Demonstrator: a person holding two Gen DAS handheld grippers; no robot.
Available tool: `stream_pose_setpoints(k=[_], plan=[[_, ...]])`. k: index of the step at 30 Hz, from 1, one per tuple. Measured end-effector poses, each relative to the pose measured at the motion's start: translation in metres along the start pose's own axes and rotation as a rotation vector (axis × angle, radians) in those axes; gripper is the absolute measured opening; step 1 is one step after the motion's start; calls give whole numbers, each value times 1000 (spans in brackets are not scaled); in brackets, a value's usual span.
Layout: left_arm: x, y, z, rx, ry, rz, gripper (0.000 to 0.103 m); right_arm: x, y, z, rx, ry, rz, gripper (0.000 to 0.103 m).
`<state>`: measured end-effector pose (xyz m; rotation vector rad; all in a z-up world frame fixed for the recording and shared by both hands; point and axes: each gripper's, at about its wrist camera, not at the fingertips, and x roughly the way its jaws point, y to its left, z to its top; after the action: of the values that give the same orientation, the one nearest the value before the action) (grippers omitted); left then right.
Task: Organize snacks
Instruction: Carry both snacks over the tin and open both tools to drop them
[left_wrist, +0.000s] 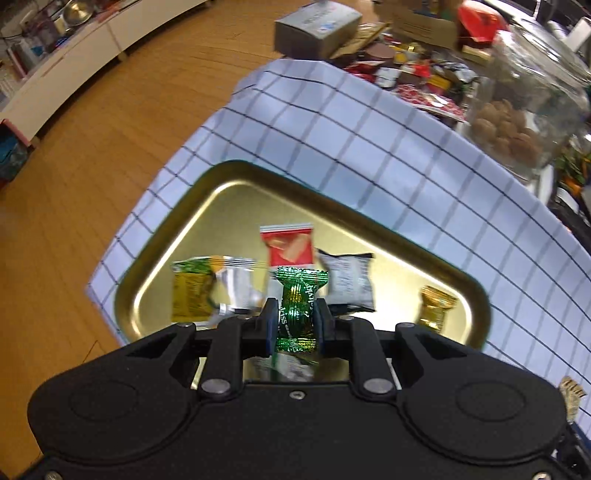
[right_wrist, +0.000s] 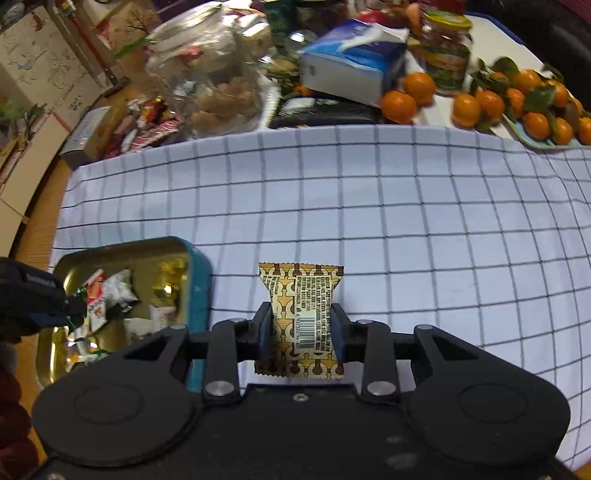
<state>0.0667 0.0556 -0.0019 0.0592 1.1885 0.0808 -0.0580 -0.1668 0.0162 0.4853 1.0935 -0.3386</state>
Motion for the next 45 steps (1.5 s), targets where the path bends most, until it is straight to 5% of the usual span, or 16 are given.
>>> stream_pose_setpoints(k=[6, 19, 34, 37, 45], plan=[[11, 29, 10, -46, 29, 71, 27, 4, 28, 2, -55, -20, 60, 34], [4, 62, 14, -66, 68, 50, 36, -3, 93, -10, -200, -72, 265, 34], [-9, 61, 12, -13, 49, 22, 36, -20, 131, -29, -354, -167, 389, 37], [-10, 60, 11, -9, 44, 22, 36, -20, 134, -31, -374, -177, 387, 58], [-20, 44, 4, 44, 1, 21, 36, -13, 126, -32, -380, -138, 274, 59]])
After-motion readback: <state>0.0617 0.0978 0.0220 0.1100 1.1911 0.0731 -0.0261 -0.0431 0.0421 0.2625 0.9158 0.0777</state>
